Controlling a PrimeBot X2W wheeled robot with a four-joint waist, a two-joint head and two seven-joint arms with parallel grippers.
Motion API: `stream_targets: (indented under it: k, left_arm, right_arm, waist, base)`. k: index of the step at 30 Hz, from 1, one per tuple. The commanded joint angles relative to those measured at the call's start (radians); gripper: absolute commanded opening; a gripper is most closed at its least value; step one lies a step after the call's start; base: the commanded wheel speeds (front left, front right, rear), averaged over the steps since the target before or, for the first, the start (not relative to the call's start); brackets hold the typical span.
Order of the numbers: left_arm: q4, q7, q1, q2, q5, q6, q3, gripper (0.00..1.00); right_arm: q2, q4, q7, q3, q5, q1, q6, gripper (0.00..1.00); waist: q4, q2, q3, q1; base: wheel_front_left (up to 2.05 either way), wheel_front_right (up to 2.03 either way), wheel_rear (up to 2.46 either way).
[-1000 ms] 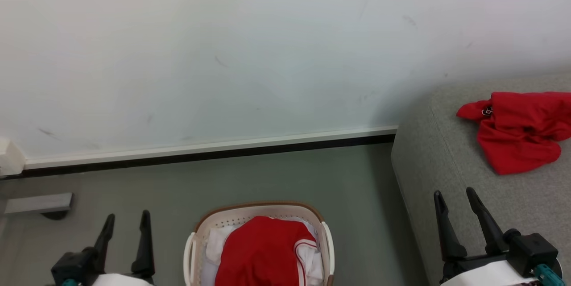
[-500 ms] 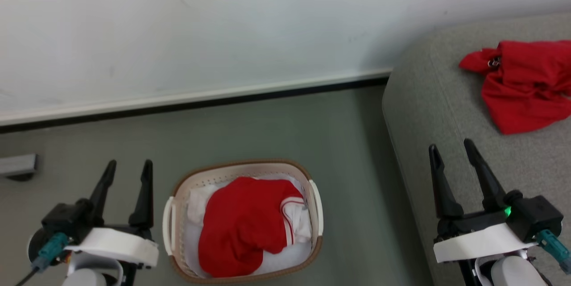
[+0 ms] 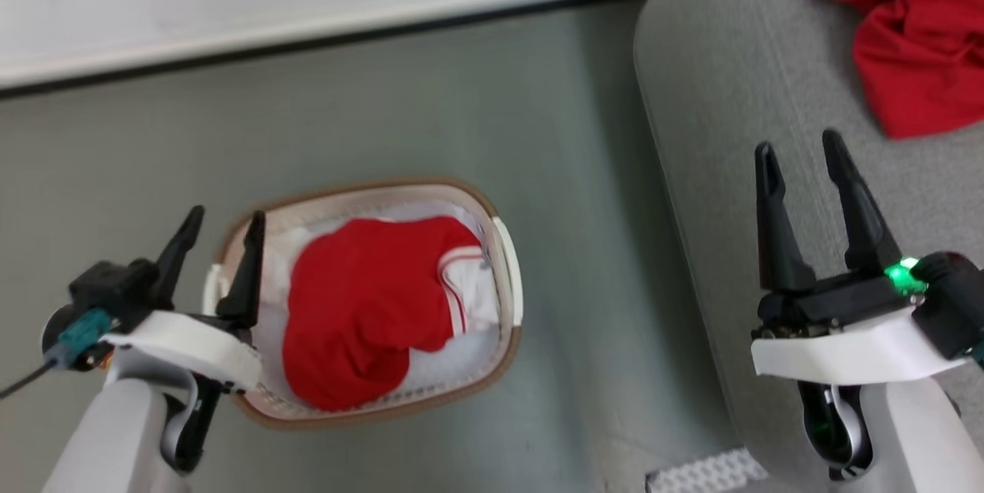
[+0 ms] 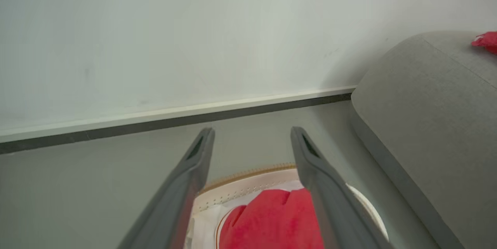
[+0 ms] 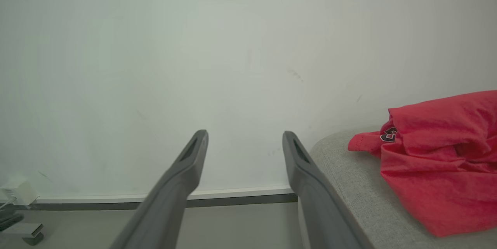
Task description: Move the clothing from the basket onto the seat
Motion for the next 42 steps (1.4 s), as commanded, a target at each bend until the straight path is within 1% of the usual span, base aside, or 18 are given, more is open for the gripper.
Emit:
stream_targets:
  k: [1,6,11,20,25,27,28,36,37,38,39,41,42]
  left_arm:
    - [0.046,0.0,-0.04,0.028,-0.026,0.002,-0.04,1.0]
    - [0.152,0.024,-0.119,0.073,-0.136,0.002,-0.181,1.0]
    - [0.216,0.058,-0.186,0.12,-0.242,0.002,-0.319,1.0]
    - [0.32,0.149,-0.301,0.191,-0.368,0.002,-0.525,1.0]
    - [0.379,0.205,-0.361,0.215,-0.419,0.002,-0.621,1.0]
    - [0.396,0.215,-0.372,0.22,-0.426,0.002,-0.636,1.0]
    - [0.425,0.225,-0.394,0.226,-0.437,0.002,-0.666,1.0]
    - [0.497,0.272,-0.436,0.235,-0.498,0.002,-0.785,1.0]
    - [0.502,0.27,-0.442,0.235,-0.503,0.002,-0.795,0.97]
    - [0.508,0.267,-0.448,0.236,-0.509,0.002,-0.806,0.74]
    - [0.508,0.267,-0.448,0.236,-0.509,0.002,-0.806,0.74]
    - [0.519,0.257,-0.46,0.235,-0.521,0.002,-0.824,0.0]
    - [0.523,0.251,-0.464,0.234,-0.527,0.002,-0.834,0.0]
  right_arm:
    - [0.001,-0.019,0.0,0.005,0.014,-0.027,-0.003,1.0]
    - [0.0,-0.06,0.0,0.009,0.029,-0.064,-0.003,1.0]
    - [0.001,-0.109,0.0,0.01,0.048,-0.085,-0.003,1.0]
    - [0.001,-0.175,0.0,0.04,0.079,-0.102,-0.003,1.0]
    - [0.001,-0.203,0.0,0.052,0.095,-0.107,-0.003,1.0]
    - [0.001,-0.209,0.0,0.053,0.1,-0.107,-0.003,1.0]
    - [0.001,-0.222,0.0,0.052,0.107,-0.107,-0.003,1.0]
    - [0.001,-0.266,0.0,0.055,0.132,-0.118,-0.003,1.0]
    - [0.001,-0.27,0.0,0.054,0.133,-0.12,-0.003,1.0]
    - [0.001,-0.272,0.0,0.053,0.133,-0.121,-0.003,1.0]
    - [0.001,-0.272,0.0,0.053,0.133,-0.121,-0.003,1.0]
    - [0.001,-0.274,0.0,0.051,0.133,-0.121,-0.003,1.0]
    - [0.001,-0.274,0.0,0.049,0.131,-0.12,-0.003,1.0]
  waist:
    - [-0.037,-0.0001,0.08,-0.0003]
    - [-0.067,-0.0001,0.145,-0.0003]
    - [-0.095,-0.0001,0.198,-0.0003]
    - [-0.143,-0.0001,0.277,-0.0003]
    - [-0.165,-0.0001,0.316,-0.0003]
    - [-0.169,-0.0001,0.323,-0.0003]
    - [-0.177,-0.0001,0.337,-0.0003]
    - [-0.198,-0.0001,0.377,-0.0003]
    - [-0.198,-0.0001,0.379,-0.0003]
    - [-0.198,-0.0001,0.381,-0.0003]
    - [-0.198,-0.0001,0.381,-0.0003]
    - [-0.197,-0.0001,0.383,-0.0003]
    - [-0.196,-0.0001,0.383,-0.0003]
  base:
    - [0.0,0.0,0.0]
    - [0.0,0.0,0.0]
    - [0.0,0.0,0.0]
    - [0.0,0.0,0.0]
    - [0.0,0.0,0.0]
    - [0.0,0.0,0.0]
    - [0.0,0.0,0.0]
    - [0.0,0.0,0.0]
    - [0.0,0.0,0.0]
    - [0.0,0.0,0.0]
    - [0.0,0.0,0.0]
    - [0.0,0.0,0.0]
    - [0.0,0.0,0.0]
